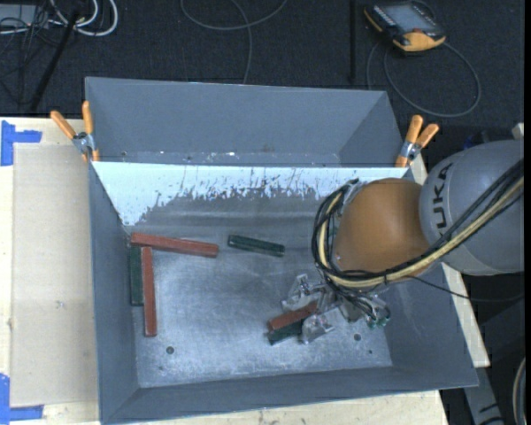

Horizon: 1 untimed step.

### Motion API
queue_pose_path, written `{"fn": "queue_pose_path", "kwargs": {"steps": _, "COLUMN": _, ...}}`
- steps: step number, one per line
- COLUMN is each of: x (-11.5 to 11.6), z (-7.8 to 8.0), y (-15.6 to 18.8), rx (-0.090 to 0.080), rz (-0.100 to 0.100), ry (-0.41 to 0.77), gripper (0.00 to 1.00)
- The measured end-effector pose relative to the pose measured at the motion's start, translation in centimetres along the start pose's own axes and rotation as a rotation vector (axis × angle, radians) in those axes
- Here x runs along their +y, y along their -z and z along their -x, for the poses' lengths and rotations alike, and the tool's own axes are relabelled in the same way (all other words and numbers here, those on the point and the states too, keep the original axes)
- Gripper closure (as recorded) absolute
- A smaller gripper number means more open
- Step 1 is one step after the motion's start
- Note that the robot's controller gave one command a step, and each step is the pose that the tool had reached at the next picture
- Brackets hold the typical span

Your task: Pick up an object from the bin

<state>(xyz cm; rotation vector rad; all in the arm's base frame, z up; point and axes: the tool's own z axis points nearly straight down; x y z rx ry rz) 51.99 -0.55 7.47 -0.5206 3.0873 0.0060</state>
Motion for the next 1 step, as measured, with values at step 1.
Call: {"fn": "queue_pose_path", "kwargs": {"steps": 1, "x": -0.96, "z": 2.88, "y": 13.05, "rx": 0.01, "rz": -0.001, "ry": 0.015, "gripper": 1.0}}
